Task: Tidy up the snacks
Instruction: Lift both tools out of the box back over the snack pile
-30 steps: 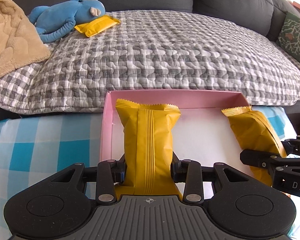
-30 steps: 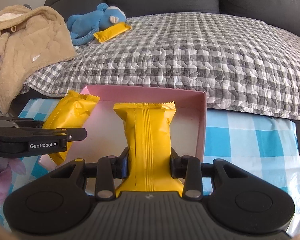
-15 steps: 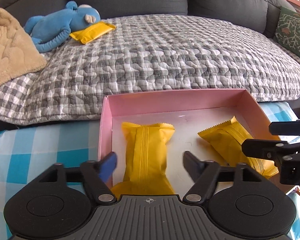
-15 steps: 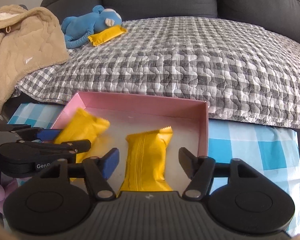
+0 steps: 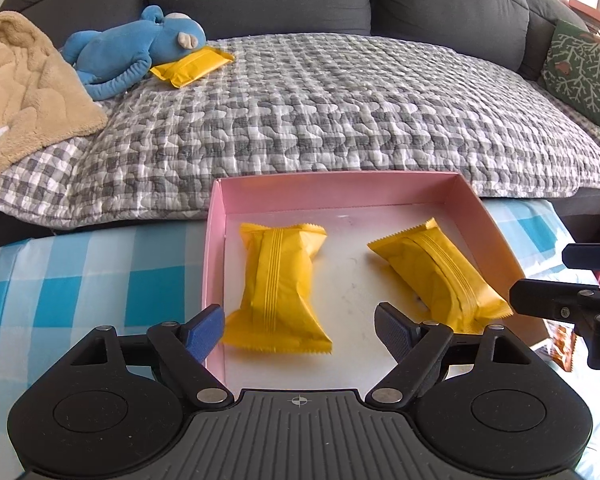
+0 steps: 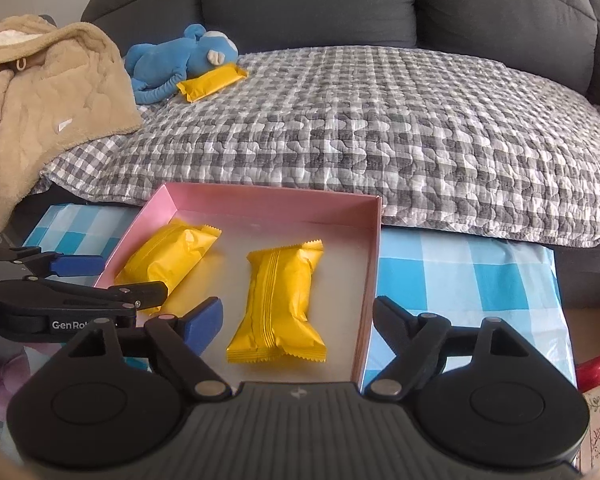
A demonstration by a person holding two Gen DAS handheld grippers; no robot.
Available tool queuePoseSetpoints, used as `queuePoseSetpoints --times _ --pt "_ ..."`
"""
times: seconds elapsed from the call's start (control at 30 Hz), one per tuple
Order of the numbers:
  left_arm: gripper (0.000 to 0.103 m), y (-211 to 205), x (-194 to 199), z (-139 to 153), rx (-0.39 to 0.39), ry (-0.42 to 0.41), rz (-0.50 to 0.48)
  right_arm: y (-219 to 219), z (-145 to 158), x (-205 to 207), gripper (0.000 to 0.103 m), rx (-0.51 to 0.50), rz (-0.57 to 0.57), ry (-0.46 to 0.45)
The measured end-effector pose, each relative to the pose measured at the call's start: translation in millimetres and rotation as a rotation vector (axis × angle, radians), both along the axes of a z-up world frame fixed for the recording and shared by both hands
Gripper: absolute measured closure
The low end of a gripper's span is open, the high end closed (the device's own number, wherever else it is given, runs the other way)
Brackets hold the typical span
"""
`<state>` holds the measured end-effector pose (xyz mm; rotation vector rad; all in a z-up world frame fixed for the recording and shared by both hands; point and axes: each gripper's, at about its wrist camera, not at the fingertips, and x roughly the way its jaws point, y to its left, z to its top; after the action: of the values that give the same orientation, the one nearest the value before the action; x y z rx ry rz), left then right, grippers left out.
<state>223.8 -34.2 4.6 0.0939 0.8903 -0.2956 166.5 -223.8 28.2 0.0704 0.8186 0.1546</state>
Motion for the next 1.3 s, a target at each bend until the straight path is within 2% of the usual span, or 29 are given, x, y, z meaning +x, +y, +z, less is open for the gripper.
queuePoseSetpoints --times 0.27,0.9,1.17,1.3 --pt "0.018 3 -34 12 -0.022 0.024 -0.001 1 13 -33 0.018 -0.008 0.008 -0.001" --pt "0.011 19 -117 22 -0.069 0.09 0.009 1 17 -106 0.01 0.024 0.016 0.035" --pt "0.008 30 -146 8 -0.095 0.108 0.021 3 10 -132 0.006 0.033 0.034 0.026" --pt "0.008 32 -154 -3 -0.075 0.146 0.008 1 3 -143 0.005 0.015 0.035 0.023"
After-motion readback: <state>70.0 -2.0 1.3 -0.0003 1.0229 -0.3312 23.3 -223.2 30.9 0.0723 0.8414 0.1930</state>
